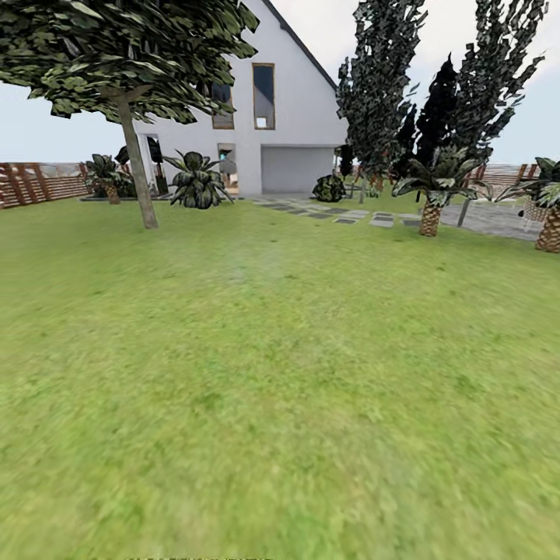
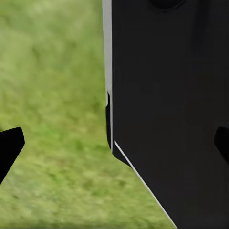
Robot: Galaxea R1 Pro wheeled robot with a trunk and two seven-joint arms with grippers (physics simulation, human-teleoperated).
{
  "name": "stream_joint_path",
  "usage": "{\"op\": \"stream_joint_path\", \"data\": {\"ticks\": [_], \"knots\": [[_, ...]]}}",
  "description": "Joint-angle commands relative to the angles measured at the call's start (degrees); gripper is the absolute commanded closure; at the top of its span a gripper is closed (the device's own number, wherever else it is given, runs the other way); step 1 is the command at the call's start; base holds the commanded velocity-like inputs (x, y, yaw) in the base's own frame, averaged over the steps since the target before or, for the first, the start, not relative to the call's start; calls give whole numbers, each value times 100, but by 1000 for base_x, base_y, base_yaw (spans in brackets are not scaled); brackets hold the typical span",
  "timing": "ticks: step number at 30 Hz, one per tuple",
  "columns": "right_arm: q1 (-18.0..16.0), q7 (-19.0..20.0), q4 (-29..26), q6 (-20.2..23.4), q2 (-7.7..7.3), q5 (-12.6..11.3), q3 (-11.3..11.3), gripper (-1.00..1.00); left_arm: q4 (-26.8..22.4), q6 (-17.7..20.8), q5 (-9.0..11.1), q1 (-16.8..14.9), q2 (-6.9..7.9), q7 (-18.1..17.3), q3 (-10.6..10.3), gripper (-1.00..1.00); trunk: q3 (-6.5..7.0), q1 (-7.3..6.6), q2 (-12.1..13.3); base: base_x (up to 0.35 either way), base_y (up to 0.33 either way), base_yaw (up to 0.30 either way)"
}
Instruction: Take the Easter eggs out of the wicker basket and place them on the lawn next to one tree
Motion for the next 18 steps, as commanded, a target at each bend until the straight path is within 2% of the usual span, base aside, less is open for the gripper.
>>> {"op": "stream_joint_path", "data": {"ticks": [1,18], "knots": [[-2,1,4,-19,0,3,1,-100,1,1,-1,-2,0,-1,-1,-100,-8,0,-2,0,0,243],[-2,1,13,-19,6,0,1,-100,-1,1,-1,-2,0,-1,-1,-100,-81,0,-2,0,0,242]]}}
